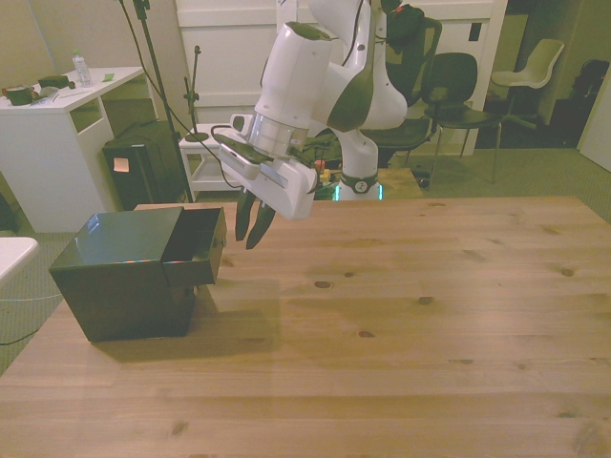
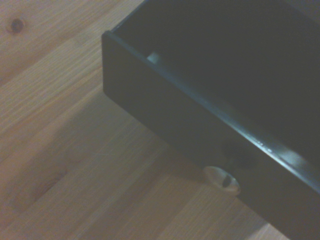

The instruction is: Close the top drawer

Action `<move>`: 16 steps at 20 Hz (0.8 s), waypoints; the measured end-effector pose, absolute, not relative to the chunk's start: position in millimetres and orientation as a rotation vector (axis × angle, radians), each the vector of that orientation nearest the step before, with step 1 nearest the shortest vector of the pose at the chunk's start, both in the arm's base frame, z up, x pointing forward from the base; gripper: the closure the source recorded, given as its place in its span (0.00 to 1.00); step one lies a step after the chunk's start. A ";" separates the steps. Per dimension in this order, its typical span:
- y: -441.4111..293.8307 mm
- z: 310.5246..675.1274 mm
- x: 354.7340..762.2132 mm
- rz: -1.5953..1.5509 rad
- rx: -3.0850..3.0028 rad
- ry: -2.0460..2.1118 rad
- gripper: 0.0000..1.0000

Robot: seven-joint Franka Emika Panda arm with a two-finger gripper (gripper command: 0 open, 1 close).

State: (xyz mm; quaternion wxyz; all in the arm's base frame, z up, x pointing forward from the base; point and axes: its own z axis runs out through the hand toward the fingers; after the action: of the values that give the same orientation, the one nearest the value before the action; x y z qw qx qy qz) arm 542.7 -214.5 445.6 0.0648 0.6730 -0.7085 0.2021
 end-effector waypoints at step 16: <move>-265.0 459.1 525.6 0.636 1.919 -2.219 1.00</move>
State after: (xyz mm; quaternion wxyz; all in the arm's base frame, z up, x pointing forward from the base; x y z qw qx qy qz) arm 525.6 -265.0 459.1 0.0699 0.6378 -0.7373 0.2115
